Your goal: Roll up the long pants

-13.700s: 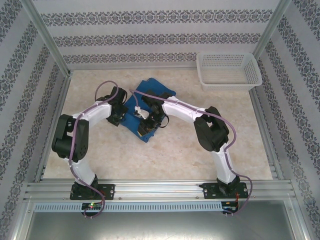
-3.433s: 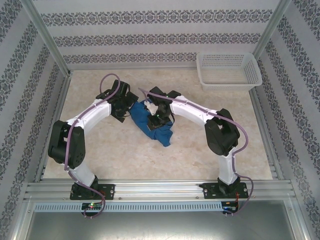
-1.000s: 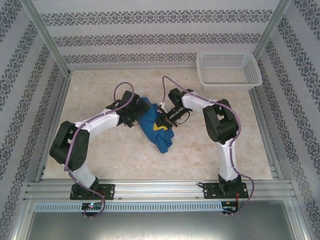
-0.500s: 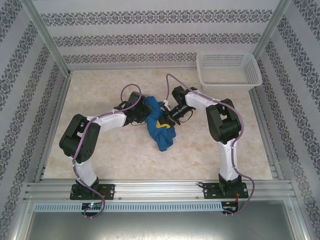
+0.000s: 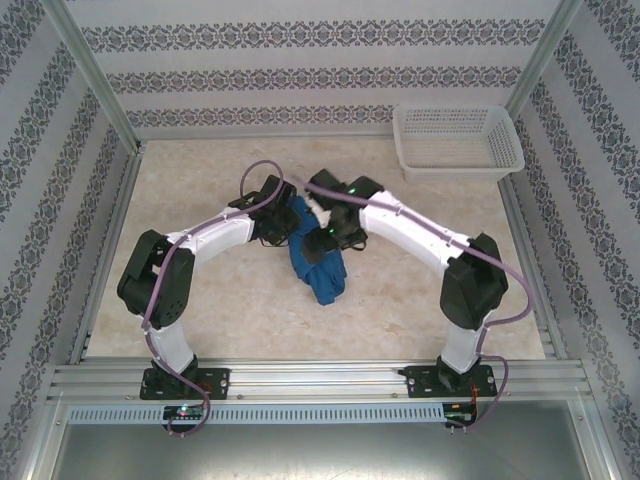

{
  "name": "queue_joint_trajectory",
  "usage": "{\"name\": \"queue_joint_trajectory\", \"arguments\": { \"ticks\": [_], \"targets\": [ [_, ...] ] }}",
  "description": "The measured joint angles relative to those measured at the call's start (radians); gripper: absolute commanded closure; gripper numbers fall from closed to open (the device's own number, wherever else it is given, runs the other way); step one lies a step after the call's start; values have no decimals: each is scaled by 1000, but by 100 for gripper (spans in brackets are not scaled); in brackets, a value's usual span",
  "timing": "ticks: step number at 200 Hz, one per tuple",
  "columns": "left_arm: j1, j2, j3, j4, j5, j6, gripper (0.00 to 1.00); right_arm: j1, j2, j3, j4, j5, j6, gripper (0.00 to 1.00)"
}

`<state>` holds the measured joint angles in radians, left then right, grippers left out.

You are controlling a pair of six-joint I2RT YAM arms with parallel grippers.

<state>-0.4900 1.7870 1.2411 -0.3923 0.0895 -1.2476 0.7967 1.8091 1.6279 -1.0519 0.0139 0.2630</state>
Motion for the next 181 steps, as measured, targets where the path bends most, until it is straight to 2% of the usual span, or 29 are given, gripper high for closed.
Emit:
{"name": "queue_joint_trajectory", "arguments": {
  "ticks": [19,37,81,140,181],
  "targets": [
    [-1,-9,23,-92,-1,-10,100,149,-1,26,1,203,21,5],
    [-5,-13,44,-164,-4,-18,100,260,18,40,-15,345,38,3],
    [-13,-13,69,-255,-4,-32,100,360,163,93,-65,567,56,2],
    [-24,-7,69,-257,-7,-44,100,395,238,132,-78,623,61,2],
    [-37,0,76,-255,-11,-44,100,406,256,169,-99,598,83,2]
  ]
}}
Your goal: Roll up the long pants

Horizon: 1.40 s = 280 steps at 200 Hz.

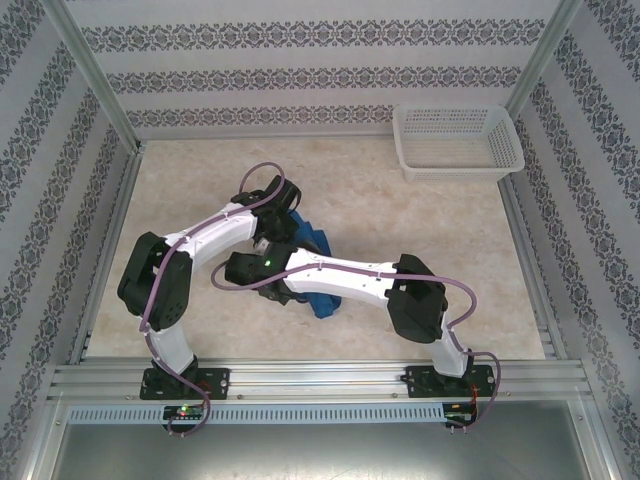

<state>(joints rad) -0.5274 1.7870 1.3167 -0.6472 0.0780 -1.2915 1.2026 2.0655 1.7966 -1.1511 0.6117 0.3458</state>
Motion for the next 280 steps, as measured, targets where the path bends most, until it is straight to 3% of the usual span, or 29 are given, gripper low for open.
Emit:
{"name": "queue_joint_trajectory", "arguments": {
  "ticks": [60,94,137,152,165,190,206,217,235,245,280],
  "targets": [
    [-14,6,4,-2,15,-3,100,13,4,69,-50,-51,27,2],
    [-18,8,4,3,20,-8,100,9,38,-8,16,-13,18,2],
    [-27,16,4,27,19,-7,100,-19,63,-130,126,81,-50,14],
    [-27,19,4,42,19,-7,100,-26,55,-163,163,117,-88,28],
    [-27,20,4,53,19,-6,100,-35,39,-196,204,137,-134,64],
    [-27,22,0,90,19,-6,100,-58,11,-244,272,138,-214,99],
    [-26,22,-10,123,18,-6,100,-75,-3,-266,311,120,-248,100],
    [-23,22,-17,139,19,-7,81,-84,-12,-280,333,104,-272,100],
    [-21,22,-21,156,20,-7,21,-96,-32,-304,368,67,-292,100],
    [-19,21,-20,168,27,-6,2,-106,-46,-318,388,41,-297,100],
    [6,40,114,114,61,6,0,-156,-127,-361,480,-63,-264,100]
  ]
}}
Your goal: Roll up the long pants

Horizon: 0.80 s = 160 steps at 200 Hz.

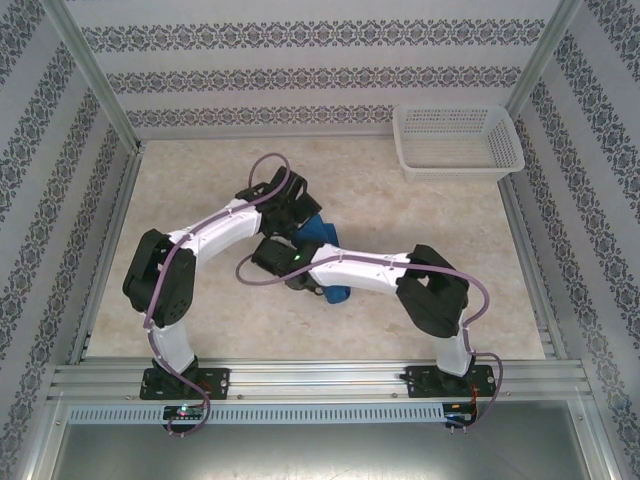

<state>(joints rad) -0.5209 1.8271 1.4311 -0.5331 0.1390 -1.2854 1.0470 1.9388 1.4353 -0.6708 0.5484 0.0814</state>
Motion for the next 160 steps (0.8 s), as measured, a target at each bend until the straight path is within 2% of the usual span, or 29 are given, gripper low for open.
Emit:
{"name": "queue_joint_trajectory", "arguments": {
  "ticks": [27,49,70,89,110,136,160],
  "targets": [
    [68,58,203,-93,-1,26,0,-71,-74,-45,67,-120,66,100],
    [172,71,364,-139,-10,51,0,-147,-104,-120,94,-230,116,100],
    [257,70,438,-151,-19,65,0,-209,-136,-155,132,-332,158,100],
    [301,69,433,-166,-18,76,0,-271,-159,-181,168,-453,194,100],
    [324,57,366,-167,-11,81,0,-373,-166,-211,241,-653,260,100],
    [339,18,243,-168,0,82,0,-499,-139,-234,374,-912,370,100],
    [346,-10,185,-167,14,85,0,-573,-95,-255,527,-1088,484,100]
  ]
}}
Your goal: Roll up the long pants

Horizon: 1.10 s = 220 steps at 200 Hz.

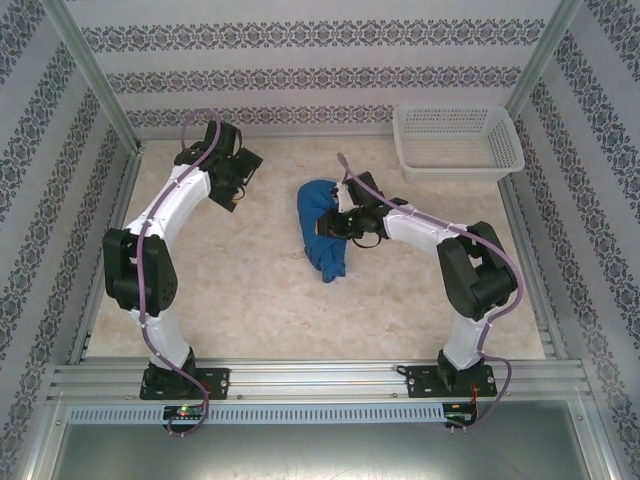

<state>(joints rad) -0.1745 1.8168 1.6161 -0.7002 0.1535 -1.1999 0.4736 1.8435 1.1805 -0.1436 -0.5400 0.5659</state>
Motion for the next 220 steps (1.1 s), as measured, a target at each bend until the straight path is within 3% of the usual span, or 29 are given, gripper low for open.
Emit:
{"name": "queue_joint_trajectory", "arguments": {
  "ticks": [40,99,155,220],
  "targets": [
    [6,-24,-39,6,13,5,0,-74,52,-64,282,-181,224,100],
    [9,-25,-56,8,30,15,0,-105,111,-87,575,-237,540,100],
    [39,-39,-35,-3,35,49,0,-153,131,21,644,-235,759,100],
    [143,-94,16,-68,80,74,0,-310,128,164,648,-183,842,100]
  ]
}}
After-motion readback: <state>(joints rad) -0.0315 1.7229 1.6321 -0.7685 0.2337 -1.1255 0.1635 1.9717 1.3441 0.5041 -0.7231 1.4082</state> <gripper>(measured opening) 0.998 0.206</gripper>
